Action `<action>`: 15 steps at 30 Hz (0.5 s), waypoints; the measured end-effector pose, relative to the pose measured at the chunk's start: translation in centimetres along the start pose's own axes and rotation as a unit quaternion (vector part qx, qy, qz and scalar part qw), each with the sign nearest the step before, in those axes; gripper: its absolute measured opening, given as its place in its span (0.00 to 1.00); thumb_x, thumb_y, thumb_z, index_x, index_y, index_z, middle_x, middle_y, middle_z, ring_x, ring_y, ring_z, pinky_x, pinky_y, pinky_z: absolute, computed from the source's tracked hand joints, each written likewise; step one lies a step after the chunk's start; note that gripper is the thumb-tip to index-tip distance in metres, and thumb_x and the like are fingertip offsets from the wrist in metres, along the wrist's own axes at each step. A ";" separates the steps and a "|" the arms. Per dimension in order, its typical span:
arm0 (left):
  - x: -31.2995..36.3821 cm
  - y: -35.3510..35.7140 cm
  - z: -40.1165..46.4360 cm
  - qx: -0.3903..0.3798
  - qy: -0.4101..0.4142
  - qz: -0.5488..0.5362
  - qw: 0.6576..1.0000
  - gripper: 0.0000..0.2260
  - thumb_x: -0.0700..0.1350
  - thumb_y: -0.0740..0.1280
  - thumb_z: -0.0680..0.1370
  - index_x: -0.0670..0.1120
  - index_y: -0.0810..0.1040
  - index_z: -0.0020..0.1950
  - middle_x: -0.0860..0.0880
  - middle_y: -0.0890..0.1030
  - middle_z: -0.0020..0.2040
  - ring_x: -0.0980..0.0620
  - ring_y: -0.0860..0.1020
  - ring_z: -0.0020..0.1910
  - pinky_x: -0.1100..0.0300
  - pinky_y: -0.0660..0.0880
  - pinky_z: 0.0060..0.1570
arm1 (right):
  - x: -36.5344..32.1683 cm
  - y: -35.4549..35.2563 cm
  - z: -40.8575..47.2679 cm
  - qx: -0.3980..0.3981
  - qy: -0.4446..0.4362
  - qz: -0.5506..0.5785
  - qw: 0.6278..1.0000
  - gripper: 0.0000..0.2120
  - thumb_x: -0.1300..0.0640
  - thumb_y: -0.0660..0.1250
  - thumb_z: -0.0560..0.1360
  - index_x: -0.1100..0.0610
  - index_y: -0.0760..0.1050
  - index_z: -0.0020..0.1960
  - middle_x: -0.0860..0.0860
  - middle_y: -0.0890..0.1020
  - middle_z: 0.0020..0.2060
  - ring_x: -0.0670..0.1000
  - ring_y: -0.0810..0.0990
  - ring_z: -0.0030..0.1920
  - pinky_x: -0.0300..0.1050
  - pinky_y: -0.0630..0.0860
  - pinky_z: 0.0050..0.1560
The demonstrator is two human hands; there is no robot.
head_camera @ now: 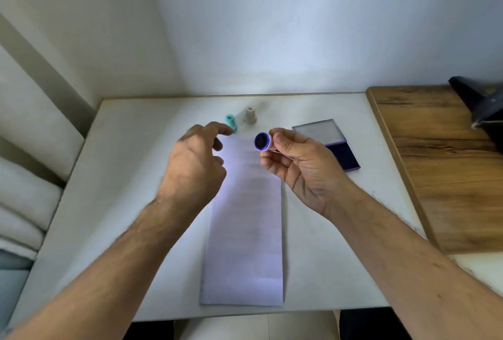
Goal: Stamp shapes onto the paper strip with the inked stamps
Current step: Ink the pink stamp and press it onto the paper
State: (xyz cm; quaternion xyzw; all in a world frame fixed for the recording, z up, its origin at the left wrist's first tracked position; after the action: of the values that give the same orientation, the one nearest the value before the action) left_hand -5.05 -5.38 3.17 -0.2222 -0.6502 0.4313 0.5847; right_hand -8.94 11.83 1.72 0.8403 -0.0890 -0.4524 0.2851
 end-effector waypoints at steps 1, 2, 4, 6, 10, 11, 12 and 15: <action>0.7 0.5 -0.1 -0.003 0.009 -0.003 1.000 0.24 0.32 0.67 0.72 0.55 0.76 0.63 0.54 0.76 0.49 0.61 0.72 0.37 0.70 0.65 0.36 | -0.2 -0.6 0.0 0.024 -0.014 -0.019 0.999 0.05 0.67 0.65 0.77 0.62 0.80 0.47 0.55 0.84 0.36 0.52 0.82 0.37 0.44 0.82 0.41; 1.3 1.0 -0.1 -0.006 0.015 -0.004 1.000 0.24 0.32 0.67 0.73 0.55 0.76 0.63 0.54 0.76 0.49 0.59 0.72 0.37 0.68 0.66 0.38 | -0.5 -1.2 0.0 0.052 -0.029 -0.045 0.997 0.05 0.68 0.66 0.76 0.61 0.80 0.49 0.56 0.84 0.38 0.52 0.83 0.37 0.45 0.83 0.42; 2.1 2.0 -0.1 -0.011 0.024 -0.006 1.000 0.22 0.34 0.68 0.74 0.54 0.77 0.63 0.53 0.78 0.51 0.55 0.73 0.43 0.63 0.70 0.44 | -1.4 -2.9 -0.3 0.113 -0.057 -0.101 0.987 0.08 0.69 0.70 0.74 0.62 0.81 0.52 0.58 0.85 0.41 0.53 0.84 0.39 0.46 0.83 0.45; 2.7 2.8 0.0 -0.015 0.034 -0.006 0.999 0.21 0.35 0.68 0.74 0.54 0.77 0.63 0.53 0.79 0.51 0.52 0.75 0.48 0.56 0.76 0.49 | -2.8 -4.7 -0.8 0.174 -0.101 -0.197 0.959 0.10 0.65 0.75 0.70 0.60 0.83 0.51 0.56 0.86 0.42 0.52 0.86 0.41 0.44 0.83 0.46; 3.5 3.9 0.1 -0.008 0.059 0.034 0.998 0.19 0.36 0.65 0.76 0.54 0.79 0.62 0.52 0.79 0.57 0.50 0.72 0.58 0.44 0.79 0.49 | -5.7 -6.0 -1.9 0.241 -0.219 -0.515 0.793 0.11 0.56 0.76 0.70 0.53 0.85 0.53 0.47 0.87 0.46 0.42 0.83 0.45 0.36 0.81 0.51; 3.6 4.0 0.1 -0.007 0.064 0.044 0.997 0.19 0.36 0.64 0.76 0.54 0.79 0.63 0.51 0.79 0.58 0.50 0.71 0.59 0.43 0.79 0.48 | -6.0 -5.8 -2.0 0.234 -0.238 -0.545 0.769 0.11 0.57 0.75 0.72 0.54 0.84 0.54 0.48 0.86 0.49 0.42 0.83 0.47 0.37 0.80 0.54; 3.7 4.1 0.0 -0.005 0.069 0.051 0.996 0.19 0.36 0.64 0.76 0.53 0.79 0.63 0.51 0.79 0.58 0.49 0.71 0.58 0.43 0.80 0.47 | -6.1 -5.5 -2.1 0.225 -0.250 -0.564 0.754 0.11 0.58 0.73 0.73 0.55 0.84 0.56 0.49 0.86 0.51 0.42 0.82 0.48 0.37 0.79 0.56; 3.8 4.2 0.0 0.003 0.082 0.060 0.995 0.19 0.37 0.65 0.76 0.52 0.79 0.64 0.50 0.80 0.57 0.49 0.71 0.57 0.42 0.80 0.44 | -5.8 -4.7 -2.0 0.204 -0.261 -0.616 0.715 0.11 0.60 0.70 0.75 0.57 0.83 0.56 0.51 0.86 0.52 0.46 0.83 0.51 0.36 0.76 0.58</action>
State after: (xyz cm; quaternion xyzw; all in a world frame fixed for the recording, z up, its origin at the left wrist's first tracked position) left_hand -6.82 -0.16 1.92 -0.2940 -0.5842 0.4476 0.6099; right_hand -11.17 18.91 4.08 0.5956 0.2870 -0.7002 -0.2696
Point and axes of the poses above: each hand's wrist, its own z-axis towards the middle knuckle, its own y-axis out of the palm, x = y × z, the point moved 5 cm from there along z, towards the middle knuckle
